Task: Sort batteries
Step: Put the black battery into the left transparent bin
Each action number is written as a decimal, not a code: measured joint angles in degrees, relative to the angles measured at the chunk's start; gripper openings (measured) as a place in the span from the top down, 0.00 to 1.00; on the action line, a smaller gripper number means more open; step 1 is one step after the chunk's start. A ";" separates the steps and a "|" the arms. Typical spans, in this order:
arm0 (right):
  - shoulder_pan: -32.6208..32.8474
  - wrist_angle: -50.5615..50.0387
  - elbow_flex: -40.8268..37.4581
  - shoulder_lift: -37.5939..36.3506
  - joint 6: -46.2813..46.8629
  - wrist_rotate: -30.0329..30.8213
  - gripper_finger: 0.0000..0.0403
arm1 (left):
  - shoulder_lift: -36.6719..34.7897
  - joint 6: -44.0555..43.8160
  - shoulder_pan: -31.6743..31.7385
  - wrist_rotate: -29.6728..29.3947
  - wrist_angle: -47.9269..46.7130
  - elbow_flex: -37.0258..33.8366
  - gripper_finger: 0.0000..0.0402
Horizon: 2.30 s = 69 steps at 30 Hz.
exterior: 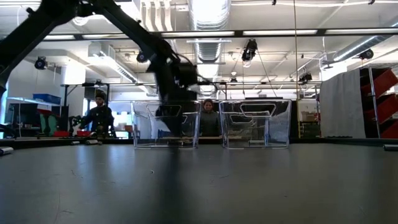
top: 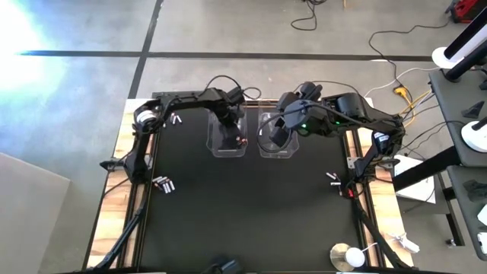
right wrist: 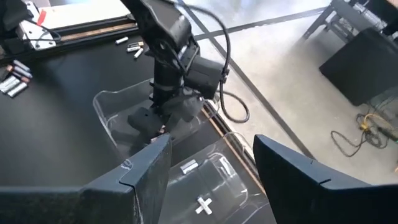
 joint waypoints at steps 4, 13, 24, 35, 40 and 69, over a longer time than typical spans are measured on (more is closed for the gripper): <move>-1.03 0.07 0.00 0.00 -1.10 -0.01 0.46 | -5.90 -5.74 0.02 -0.02 -1.98 0.00 0.61; -2.19 0.26 0.00 0.02 -0.97 -0.09 0.46 | -24.04 -17.10 0.03 -13.91 -5.74 -2.53 0.61; -3.90 1.04 0.00 0.15 -4.21 -0.18 0.46 | -36.32 -27.12 10.43 -21.82 -6.76 -16.93 0.61; -6.47 1.42 0.00 0.15 -6.97 -0.25 0.46 | -26.95 -25.55 25.60 -18.14 -9.70 -23.17 0.61; -6.42 1.47 0.00 0.15 -6.48 -0.38 0.46 | -18.26 -22.84 28.79 -15.81 -14.31 -17.51 0.61; -4.59 -5.01 -0.07 0.15 -0.36 -5.36 0.46 | -2.44 -25.51 33.53 -16.64 -25.15 -0.92 0.62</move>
